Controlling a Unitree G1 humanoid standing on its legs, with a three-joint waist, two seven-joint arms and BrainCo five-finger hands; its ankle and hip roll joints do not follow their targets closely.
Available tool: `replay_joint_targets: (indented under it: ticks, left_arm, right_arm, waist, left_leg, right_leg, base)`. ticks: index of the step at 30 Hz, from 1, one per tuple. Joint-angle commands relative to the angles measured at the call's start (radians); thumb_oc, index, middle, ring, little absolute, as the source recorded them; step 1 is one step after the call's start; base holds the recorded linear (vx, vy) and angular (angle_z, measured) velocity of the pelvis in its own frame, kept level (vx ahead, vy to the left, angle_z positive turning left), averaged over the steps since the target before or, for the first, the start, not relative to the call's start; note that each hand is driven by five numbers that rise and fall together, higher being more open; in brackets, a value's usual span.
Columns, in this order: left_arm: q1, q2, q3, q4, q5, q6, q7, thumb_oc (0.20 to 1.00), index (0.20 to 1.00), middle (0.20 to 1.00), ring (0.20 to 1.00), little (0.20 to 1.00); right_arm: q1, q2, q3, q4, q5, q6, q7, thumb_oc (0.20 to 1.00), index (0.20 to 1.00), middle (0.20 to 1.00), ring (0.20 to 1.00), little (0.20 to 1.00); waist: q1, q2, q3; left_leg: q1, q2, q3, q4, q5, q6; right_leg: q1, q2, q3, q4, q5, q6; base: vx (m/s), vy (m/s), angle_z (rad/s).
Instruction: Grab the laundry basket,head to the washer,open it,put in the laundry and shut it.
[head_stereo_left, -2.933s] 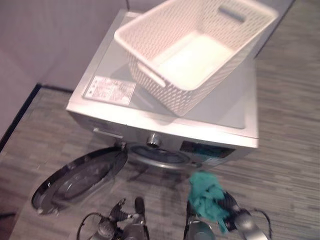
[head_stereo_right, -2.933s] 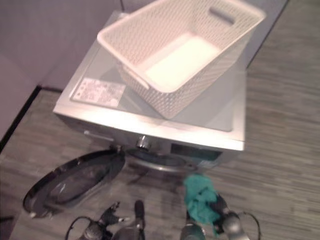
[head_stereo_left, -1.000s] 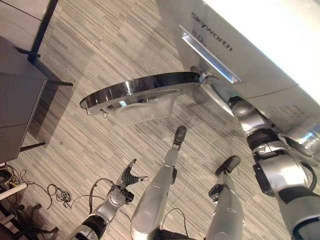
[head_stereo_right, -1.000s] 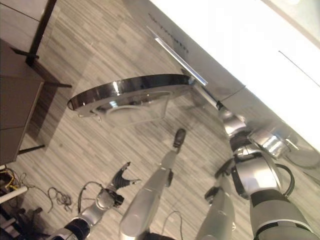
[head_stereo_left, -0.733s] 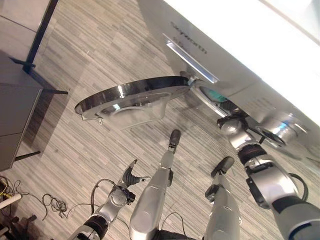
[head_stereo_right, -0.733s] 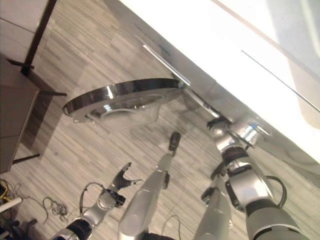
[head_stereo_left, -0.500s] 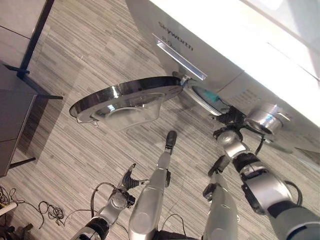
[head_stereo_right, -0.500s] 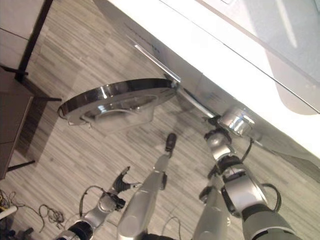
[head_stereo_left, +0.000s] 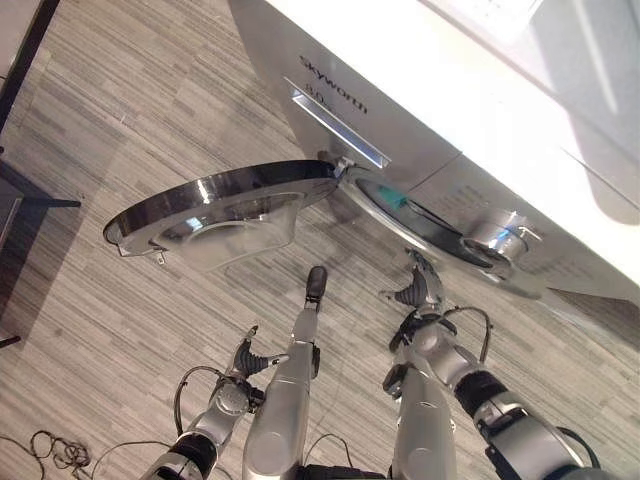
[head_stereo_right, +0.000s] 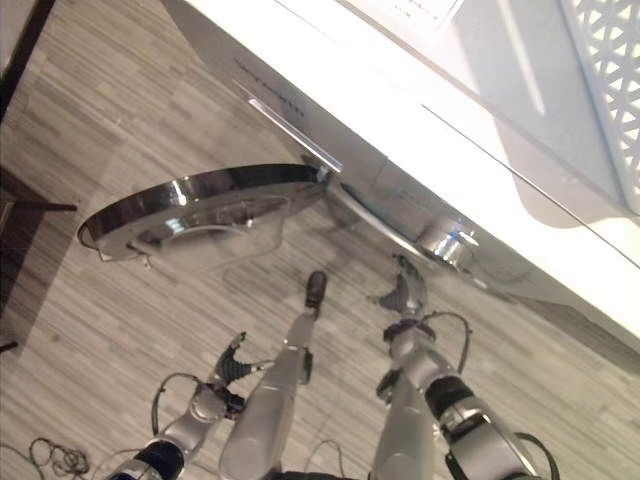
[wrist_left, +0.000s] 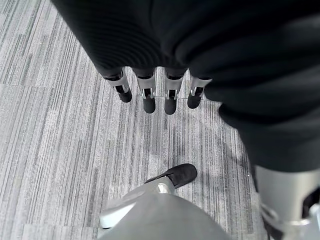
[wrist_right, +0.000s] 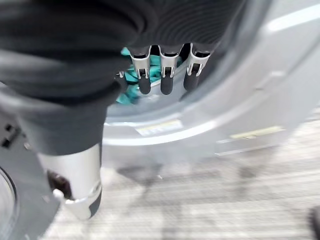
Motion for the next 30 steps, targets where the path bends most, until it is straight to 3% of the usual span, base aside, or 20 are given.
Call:
replay_joint_targets:
  ticks: [1, 8, 11, 12, 14, 17, 18, 20, 22, 25, 27, 28, 30]
  left_arm:
    - [0.030, -0.027, -0.002, 0.063, 0.017, 0.005, 0.036, 1.000, 1.000, 1.000, 1.000, 1.000]
    - [0.044, -0.002, 0.014, 0.083, 0.019, 0.007, 0.001, 1.000, 1.000, 1.000, 1.000, 1.000]
    - [0.061, 0.010, 0.027, 0.080, 0.012, 0.003, -0.016, 1.000, 1.000, 1.000, 1.000, 1.000]
    - [0.066, 0.018, 0.038, 0.078, 0.010, 0.005, -0.029, 1.000, 1.000, 1.000, 1.000, 1.000]
    - [0.107, 0.042, 0.079, 0.067, -0.007, 0.004, -0.065, 1.000, 1.000, 1.000, 1.000, 1.000]
    - [0.148, 0.045, 0.098, 0.069, -0.030, 0.004, -0.089, 1.000, 1.000, 1.000, 1.000, 1.000]
    - [0.192, 0.031, 0.127, 0.083, -0.059, 0.009, -0.115, 1.000, 1.000, 1.000, 1.000, 1.000]
    - [0.210, 0.023, 0.141, 0.092, -0.075, 0.010, -0.123, 1.000, 1.000, 1.000, 1.000, 1.000]
    - [0.224, -0.010, 0.161, 0.135, -0.113, 0.024, -0.159, 1.000, 1.000, 1.000, 1.000, 1.000]
    - [0.226, -0.030, 0.159, 0.151, -0.112, 0.034, -0.177, 1.000, 1.000, 1.000, 1.000, 1.000]
    - [0.210, -0.045, 0.138, 0.151, -0.102, 0.035, -0.182, 1.000, 1.000, 1.000, 1.000, 1.000]
    - [0.210, -0.045, 0.138, 0.151, -0.102, 0.035, -0.182, 1.000, 1.000, 1.000, 1.000, 1.000]
    - [0.209, -0.057, 0.123, 0.106, -0.112, 0.029, -0.179, 1.000, 1.000, 1.000, 1.000, 1.000]
  right_arm:
    - [0.059, -0.021, 0.092, 0.046, -0.134, 0.020, 0.045, 1.000, 1.000, 1.000, 1.000, 1.000]
    - [0.169, -0.009, 0.150, 0.223, -0.278, 0.071, 0.141, 1.000, 1.000, 1.000, 1.000, 1.000]
    - [0.193, -0.006, 0.138, 0.272, -0.286, 0.075, 0.170, 1.000, 1.000, 1.000, 1.000, 1.000]
    - [0.206, 0.000, 0.122, 0.297, -0.268, 0.073, 0.184, 1.000, 1.000, 1.000, 1.000, 1.000]
    - [0.250, 0.007, 0.066, 0.338, -0.195, 0.048, 0.226, 1.000, 1.000, 1.000, 1.000, 1.000]
    - [0.278, 0.018, 0.027, 0.382, -0.137, 0.036, 0.250, 1.000, 1.000, 1.000, 1.000, 1.000]
    - [0.304, 0.037, -0.018, 0.435, -0.069, 0.035, 0.275, 1.000, 1.000, 1.000, 1.000, 1.000]
    - [0.315, 0.044, -0.045, 0.461, -0.029, 0.033, 0.283, 1.000, 1.000, 1.000, 1.000, 1.000]
    - [0.333, 0.056, -0.127, 0.560, 0.085, 0.036, 0.306, 1.000, 1.000, 1.000, 1.000, 1.000]
    - [0.339, 0.059, -0.159, 0.595, 0.129, 0.039, 0.319, 1.000, 1.000, 1.000, 1.000, 1.000]
    - [0.338, 0.057, -0.143, 0.595, 0.129, 0.035, 0.321, 1.000, 1.000, 1.000, 1.000, 1.000]
    - [0.338, 0.057, -0.143, 0.595, 0.129, 0.035, 0.321, 1.000, 1.000, 1.000, 1.000, 1.000]
    - [0.333, 0.045, -0.125, 0.582, 0.130, 0.028, 0.326, 1.000, 1.000, 1.000, 1.000, 1.000]
  waist:
    - [0.004, -0.022, -0.048]
    - [-0.019, -0.050, -0.125]
    - [-0.026, -0.046, -0.151]
    - [-0.026, -0.045, -0.164]
    - [-0.027, -0.045, -0.204]
    - [-0.021, -0.050, -0.239]
    - [-0.002, -0.063, -0.285]
    - [0.017, -0.068, -0.309]
    - [0.042, -0.078, -0.368]
    - [0.051, -0.074, -0.390]
    - [0.055, -0.064, -0.395]
    - [0.055, -0.064, -0.395]
    - [0.061, -0.043, -0.394]
  left_leg:
    - [0.055, 0.026, 0.086, 0.075, -0.188, -0.006]
    - [0.209, 0.007, 0.123, 0.093, -0.255, 0.030]
    - [0.253, 0.008, 0.140, 0.084, -0.261, 0.039]
    - [0.278, 0.013, 0.151, 0.079, -0.261, 0.042]
    - [0.341, 0.034, 0.183, 0.067, -0.251, 0.054]
    - [0.373, 0.036, 0.192, 0.057, -0.239, 0.058]
    - [0.396, 0.034, 0.193, 0.049, -0.229, 0.052]
    - [0.406, 0.035, 0.199, 0.041, -0.220, 0.046]
    - [0.426, 0.047, 0.202, 0.012, -0.191, 0.023]
    - [0.412, 0.059, 0.197, 0.002, -0.151, 0.015]
    - [0.398, 0.087, 0.184, -0.021, -0.100, -0.016]
    - [0.398, 0.087, 0.184, -0.021, -0.100, -0.016]
    - [0.357, 0.117, 0.182, -0.031, -0.047, -0.052]
  right_leg:
    - [0.032, -0.015, 0.031, 0.010, -0.025, 0.002]
    - [0.144, -0.036, 0.080, 0.009, -0.015, 0.017]
    - [0.161, -0.049, 0.081, 0.019, -0.002, 0.029]
    - [0.169, -0.045, 0.081, 0.036, -0.012, 0.027]
    - [0.211, -0.009, 0.072, 0.150, -0.090, -0.001]
    - [0.246, 0.030, 0.071, 0.221, -0.142, -0.010]
    - [0.309, 0.069, 0.070, 0.193, -0.170, -0.020]
    - [0.346, 0.081, 0.064, 0.151, -0.175, -0.026]
    - [0.410, 0.122, 0.066, 0.023, -0.178, -0.046]
    - [0.435, 0.143, 0.046, -0.043, -0.160, -0.060]
    - [0.462, 0.177, 0.046, -0.112, -0.153, -0.076]
    - [0.462, 0.177, 0.046, -0.112, -0.153, -0.076]
    - [0.462, 0.190, 0.030, -0.127, -0.168, -0.083]
  base:
    - [0.05, 0.070, -0.14]
    - [0.06, 0.107, -0.20]
    - [0.03, 0.092, -0.22]
    - [-0.01, 0.076, -0.30]
    - [-0.01, 0.039, -0.24]
    - [-0.01, -0.052, -0.44]
    - [-0.02, -0.141, -0.47]
    - [-0.03, -0.137, -0.23]
    - [-0.08, -0.184, -0.23]
    - [-0.18, -0.149, -0.08]
    - [-0.18, -0.157, 0.19]
    - [-0.15, -0.103, 0.16]
    - [-0.21, -0.105, 0.07]
